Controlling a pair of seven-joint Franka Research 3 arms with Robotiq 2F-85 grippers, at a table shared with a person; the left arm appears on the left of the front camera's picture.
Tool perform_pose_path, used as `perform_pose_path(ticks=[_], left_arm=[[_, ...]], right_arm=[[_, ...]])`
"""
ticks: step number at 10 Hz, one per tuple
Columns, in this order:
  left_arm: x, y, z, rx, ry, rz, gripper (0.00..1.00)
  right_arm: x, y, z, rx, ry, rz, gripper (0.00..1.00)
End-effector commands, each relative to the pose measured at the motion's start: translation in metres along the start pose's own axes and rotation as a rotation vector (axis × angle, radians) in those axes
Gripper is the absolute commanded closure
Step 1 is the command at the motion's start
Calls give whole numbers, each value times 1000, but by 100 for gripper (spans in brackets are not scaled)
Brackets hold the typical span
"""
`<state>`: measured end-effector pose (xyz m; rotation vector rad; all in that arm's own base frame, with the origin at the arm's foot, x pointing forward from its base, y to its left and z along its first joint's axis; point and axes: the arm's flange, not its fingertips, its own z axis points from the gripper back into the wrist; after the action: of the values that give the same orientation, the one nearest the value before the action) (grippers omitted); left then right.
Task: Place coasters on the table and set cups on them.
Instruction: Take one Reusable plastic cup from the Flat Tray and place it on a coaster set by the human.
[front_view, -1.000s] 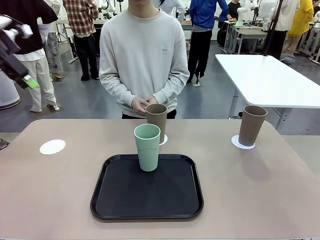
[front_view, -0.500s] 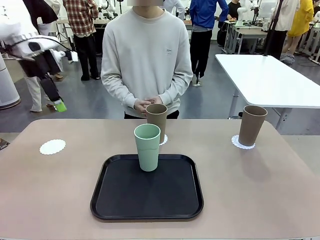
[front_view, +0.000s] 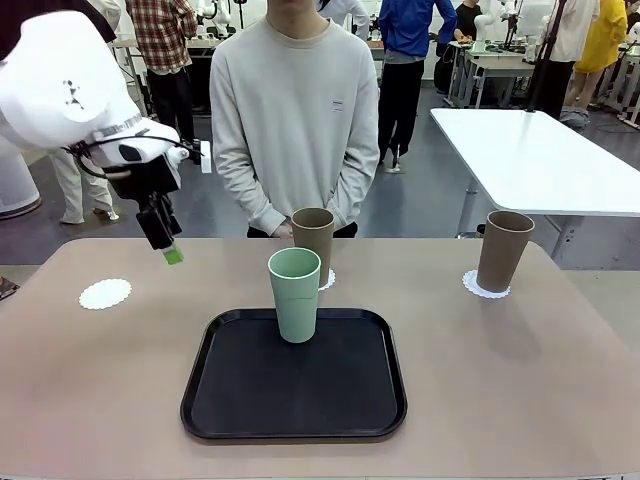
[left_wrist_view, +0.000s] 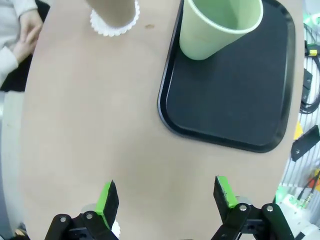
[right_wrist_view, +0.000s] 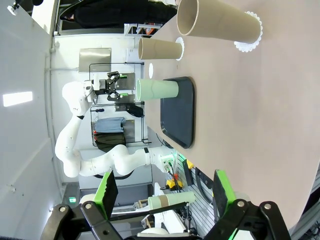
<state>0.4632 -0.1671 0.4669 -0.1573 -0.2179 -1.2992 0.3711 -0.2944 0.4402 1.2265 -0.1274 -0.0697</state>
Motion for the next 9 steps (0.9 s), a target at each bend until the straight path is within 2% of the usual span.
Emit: perform_pose_path(ticks=[1, 2, 7, 8, 9], left_arm=[[-10, -5, -8, 42, -116, -64, 0], [0, 0, 0, 0, 0, 0, 0], [0, 0, 0, 0, 0, 0, 0], [-1, -1, -5, 1, -20, -15, 0], [1, 3, -10, -94, -163, -43, 0]], right_arm=[[-1, 0, 0, 0, -2, -2, 0], [-1, 0, 0, 0, -2, -2, 0], [-1, 0, 0, 0, -2, -2, 0], [-1, 0, 0, 0, -2, -2, 0], [-1, 0, 0, 0, -2, -2, 0]])
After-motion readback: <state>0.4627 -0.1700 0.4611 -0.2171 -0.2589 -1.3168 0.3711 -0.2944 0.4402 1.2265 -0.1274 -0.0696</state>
